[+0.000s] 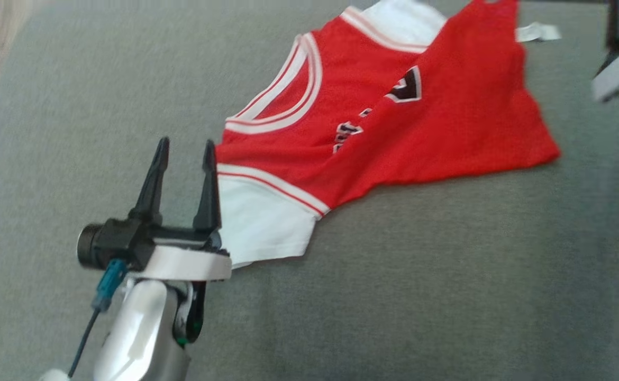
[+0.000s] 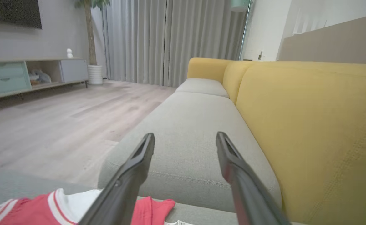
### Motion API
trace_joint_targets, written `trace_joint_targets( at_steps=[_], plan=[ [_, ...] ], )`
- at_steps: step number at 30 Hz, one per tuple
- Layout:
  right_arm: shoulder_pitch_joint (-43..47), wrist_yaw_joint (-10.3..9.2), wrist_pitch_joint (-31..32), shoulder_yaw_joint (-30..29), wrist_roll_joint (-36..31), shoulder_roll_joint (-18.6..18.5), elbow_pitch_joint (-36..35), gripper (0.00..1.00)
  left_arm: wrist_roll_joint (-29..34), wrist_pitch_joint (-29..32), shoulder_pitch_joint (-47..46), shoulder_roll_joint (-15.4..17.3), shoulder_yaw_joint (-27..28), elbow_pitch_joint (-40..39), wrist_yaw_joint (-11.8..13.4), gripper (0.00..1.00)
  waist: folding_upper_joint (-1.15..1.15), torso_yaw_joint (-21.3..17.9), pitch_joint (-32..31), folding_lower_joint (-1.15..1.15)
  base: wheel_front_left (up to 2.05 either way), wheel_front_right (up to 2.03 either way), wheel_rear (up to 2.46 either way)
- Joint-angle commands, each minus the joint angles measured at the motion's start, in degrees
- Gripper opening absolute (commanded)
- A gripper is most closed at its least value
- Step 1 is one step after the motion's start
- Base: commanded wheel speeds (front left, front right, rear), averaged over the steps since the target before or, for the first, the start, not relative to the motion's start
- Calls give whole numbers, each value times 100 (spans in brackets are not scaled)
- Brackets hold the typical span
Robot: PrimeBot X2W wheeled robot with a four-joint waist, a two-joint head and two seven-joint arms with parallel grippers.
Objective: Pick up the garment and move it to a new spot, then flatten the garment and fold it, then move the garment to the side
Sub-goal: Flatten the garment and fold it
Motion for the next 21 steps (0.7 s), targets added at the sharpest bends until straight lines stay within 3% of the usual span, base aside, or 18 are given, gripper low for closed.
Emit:
trace_joint_targets(
  at_steps=[1,5,13,21],
  plan=[
    [339,-4,-91,-22,171,168,-468,100,-92,-52,59,99,301,-131,-30,100,0,-326,-388,1,0,0,0],
    [1028,-4,-146,-270,238,457,-1151,100,-83,-52,216,101,382,-85,-52,100,0,-461,-580,1,0,0,0],
    [3206,-4,-176,-671,-40,1467,-2689,100,-82,-52,770,47,491,-83,-74,100,0,-646,-1052,1,0,0,0],
    [4486,-4,-179,-521,-20,1651,-3369,100,-112,-52,1195,3,686,-142,-83,100,0,-729,-1314,1,0,0,0]
  ],
)
